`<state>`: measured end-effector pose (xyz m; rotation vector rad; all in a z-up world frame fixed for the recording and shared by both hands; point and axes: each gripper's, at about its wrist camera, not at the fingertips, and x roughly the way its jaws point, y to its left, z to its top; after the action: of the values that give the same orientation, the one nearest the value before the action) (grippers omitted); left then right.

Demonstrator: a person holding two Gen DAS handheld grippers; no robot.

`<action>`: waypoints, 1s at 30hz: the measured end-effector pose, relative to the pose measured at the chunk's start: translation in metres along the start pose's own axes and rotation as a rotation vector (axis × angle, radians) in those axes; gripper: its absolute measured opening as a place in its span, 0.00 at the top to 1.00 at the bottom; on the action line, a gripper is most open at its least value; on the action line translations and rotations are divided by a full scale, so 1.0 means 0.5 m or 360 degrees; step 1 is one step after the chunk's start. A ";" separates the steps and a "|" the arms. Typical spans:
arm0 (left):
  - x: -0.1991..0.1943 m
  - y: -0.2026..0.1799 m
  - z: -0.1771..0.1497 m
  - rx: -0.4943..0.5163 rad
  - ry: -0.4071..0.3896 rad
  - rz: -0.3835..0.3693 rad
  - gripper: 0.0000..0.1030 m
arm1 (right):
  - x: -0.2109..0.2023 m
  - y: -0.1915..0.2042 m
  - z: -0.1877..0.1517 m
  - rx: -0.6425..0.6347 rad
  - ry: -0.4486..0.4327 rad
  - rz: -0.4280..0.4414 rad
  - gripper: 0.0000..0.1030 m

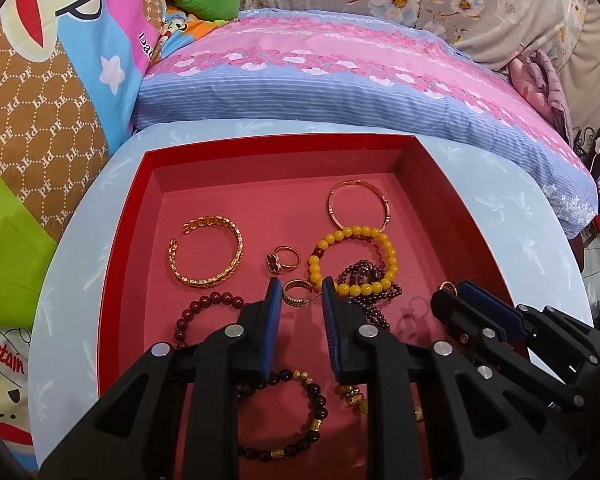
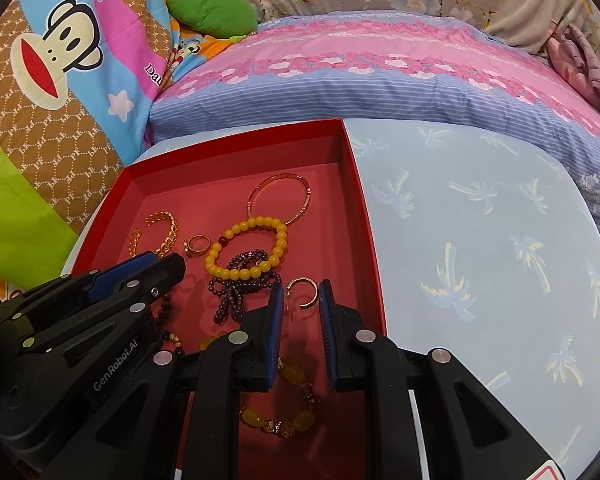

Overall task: Organize jewelry
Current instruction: 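Carry both hoop earrings into the red box and open both tools, then withdraw both open tools from the box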

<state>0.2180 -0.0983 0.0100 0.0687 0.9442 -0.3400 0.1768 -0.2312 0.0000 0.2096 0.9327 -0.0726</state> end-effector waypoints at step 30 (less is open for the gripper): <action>-0.098 -0.009 -0.031 0.0006 -0.0103 0.0120 0.55 | -0.107 0.019 -0.024 -0.0041 -0.0141 -0.0126 0.68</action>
<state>0.1779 -0.0867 0.0408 0.0961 0.8746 -0.2731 0.1371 -0.2208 0.0377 0.1443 0.8531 -0.1418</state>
